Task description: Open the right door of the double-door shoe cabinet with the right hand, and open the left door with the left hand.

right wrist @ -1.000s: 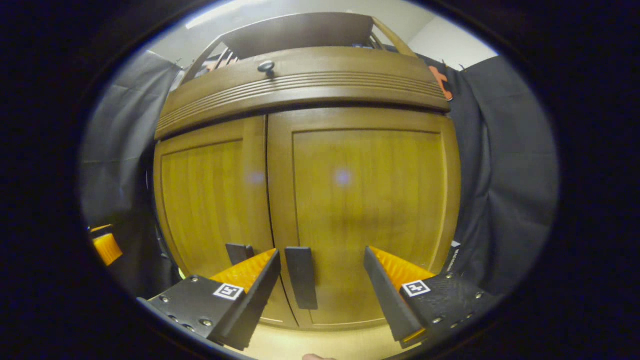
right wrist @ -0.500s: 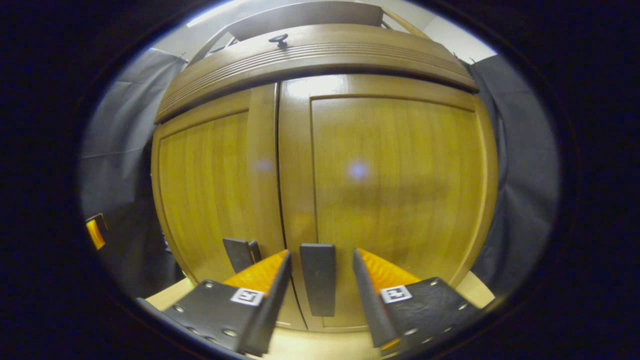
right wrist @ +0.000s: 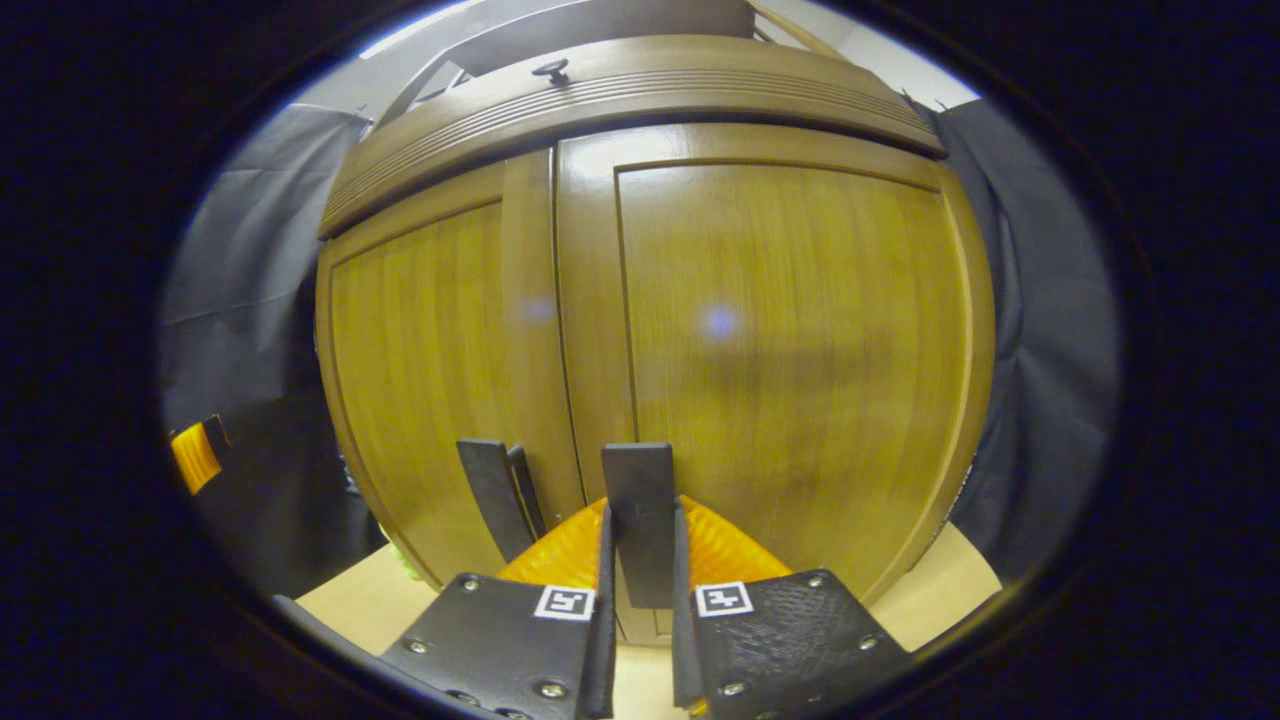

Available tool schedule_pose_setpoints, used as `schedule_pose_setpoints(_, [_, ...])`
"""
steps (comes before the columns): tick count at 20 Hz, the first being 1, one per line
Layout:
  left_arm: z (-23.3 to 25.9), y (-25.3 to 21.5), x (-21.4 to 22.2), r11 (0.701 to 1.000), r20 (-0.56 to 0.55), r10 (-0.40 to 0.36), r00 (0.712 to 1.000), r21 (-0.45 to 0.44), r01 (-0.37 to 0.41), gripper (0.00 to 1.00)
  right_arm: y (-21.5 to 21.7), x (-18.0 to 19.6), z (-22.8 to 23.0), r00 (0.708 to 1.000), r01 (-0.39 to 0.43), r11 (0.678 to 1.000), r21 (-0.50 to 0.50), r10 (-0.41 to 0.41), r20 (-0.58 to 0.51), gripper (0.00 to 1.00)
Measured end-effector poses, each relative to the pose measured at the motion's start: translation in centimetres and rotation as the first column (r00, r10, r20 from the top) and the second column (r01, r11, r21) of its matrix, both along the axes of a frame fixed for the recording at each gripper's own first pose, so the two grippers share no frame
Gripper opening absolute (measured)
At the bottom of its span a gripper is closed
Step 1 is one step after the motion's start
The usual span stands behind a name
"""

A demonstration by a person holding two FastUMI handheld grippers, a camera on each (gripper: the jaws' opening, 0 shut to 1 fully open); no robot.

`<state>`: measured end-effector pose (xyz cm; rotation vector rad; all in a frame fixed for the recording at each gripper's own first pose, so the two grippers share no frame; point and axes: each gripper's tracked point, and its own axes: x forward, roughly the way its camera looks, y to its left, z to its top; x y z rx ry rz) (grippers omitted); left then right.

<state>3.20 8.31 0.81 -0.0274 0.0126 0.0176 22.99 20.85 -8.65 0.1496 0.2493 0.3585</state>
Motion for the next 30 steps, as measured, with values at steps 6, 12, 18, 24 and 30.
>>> schedule_pose_setpoints(6, [0.2, 0.3, -0.1, 1.000, 0.005, 0.006, 1.000, 0.004, -0.006, 0.92, -1.0, -2.0, 0.3, 0.999, -0.044, 0.999, 0.015, 0.044, 0.018, 0.18])
schedule_pose_setpoints(12, [-0.1, -0.3, -0.1, 1.000, -0.007, -0.005, 1.000, 0.006, 0.005, 0.95, -2.8, -5.2, 0.4, 0.997, -0.082, 0.996, 0.043, 0.081, 0.020, 0.15])
schedule_pose_setpoints(18, [-0.1, -0.9, -0.2, 1.000, -0.005, -0.006, 1.000, 0.008, 0.006, 0.95, -5.4, -7.8, 0.2, 0.993, -0.114, 0.991, 0.072, 0.113, 0.020, 0.15])
schedule_pose_setpoints(24, [-0.7, -1.7, 0.0, 1.000, -0.017, -0.010, 1.000, 0.024, 0.011, 0.92, -8.4, -10.2, 0.5, 0.995, -0.095, 0.994, 0.051, 0.094, 0.017, 0.15])
schedule_pose_setpoints(30, [-1.0, -3.5, -0.2, 0.998, -0.017, -0.030, 0.999, 0.059, 0.031, 0.92, -12.9, -12.1, -0.9, 1.000, -0.002, 1.000, 0.020, 0.002, -0.025, 0.01])
